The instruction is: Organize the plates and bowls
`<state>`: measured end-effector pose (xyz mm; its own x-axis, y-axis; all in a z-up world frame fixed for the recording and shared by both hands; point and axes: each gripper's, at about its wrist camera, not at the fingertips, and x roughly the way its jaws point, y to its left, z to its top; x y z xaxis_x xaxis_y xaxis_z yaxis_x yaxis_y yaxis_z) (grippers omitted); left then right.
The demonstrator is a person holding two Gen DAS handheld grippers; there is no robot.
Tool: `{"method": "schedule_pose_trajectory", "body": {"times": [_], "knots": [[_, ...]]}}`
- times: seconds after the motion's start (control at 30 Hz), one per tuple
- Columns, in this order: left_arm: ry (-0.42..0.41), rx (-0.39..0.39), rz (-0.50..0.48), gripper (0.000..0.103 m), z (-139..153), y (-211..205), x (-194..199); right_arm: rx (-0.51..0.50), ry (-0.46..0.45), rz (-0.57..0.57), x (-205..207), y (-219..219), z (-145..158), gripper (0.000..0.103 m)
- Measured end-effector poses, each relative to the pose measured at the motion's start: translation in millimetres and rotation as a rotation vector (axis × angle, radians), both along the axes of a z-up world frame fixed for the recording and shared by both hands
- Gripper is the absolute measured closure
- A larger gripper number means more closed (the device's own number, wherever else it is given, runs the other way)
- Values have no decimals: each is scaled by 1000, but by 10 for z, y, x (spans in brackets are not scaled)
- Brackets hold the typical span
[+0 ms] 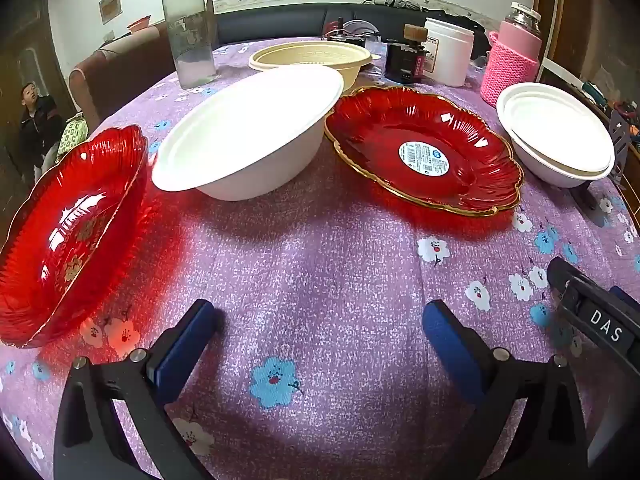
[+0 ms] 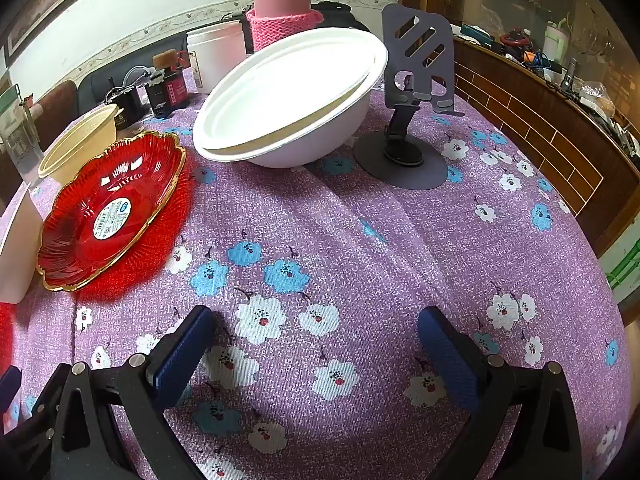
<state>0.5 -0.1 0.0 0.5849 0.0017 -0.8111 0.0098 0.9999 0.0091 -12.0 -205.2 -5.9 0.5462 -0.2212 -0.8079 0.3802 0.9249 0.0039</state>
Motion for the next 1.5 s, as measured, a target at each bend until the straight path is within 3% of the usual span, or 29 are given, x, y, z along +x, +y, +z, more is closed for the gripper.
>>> {"method": "schedule_pose_trajectory", "body": {"times": [1.5], "knots": [[-7, -3, -9, 0, 16, 39, -52, -2, 1, 0, 0, 2, 1, 1]]}}
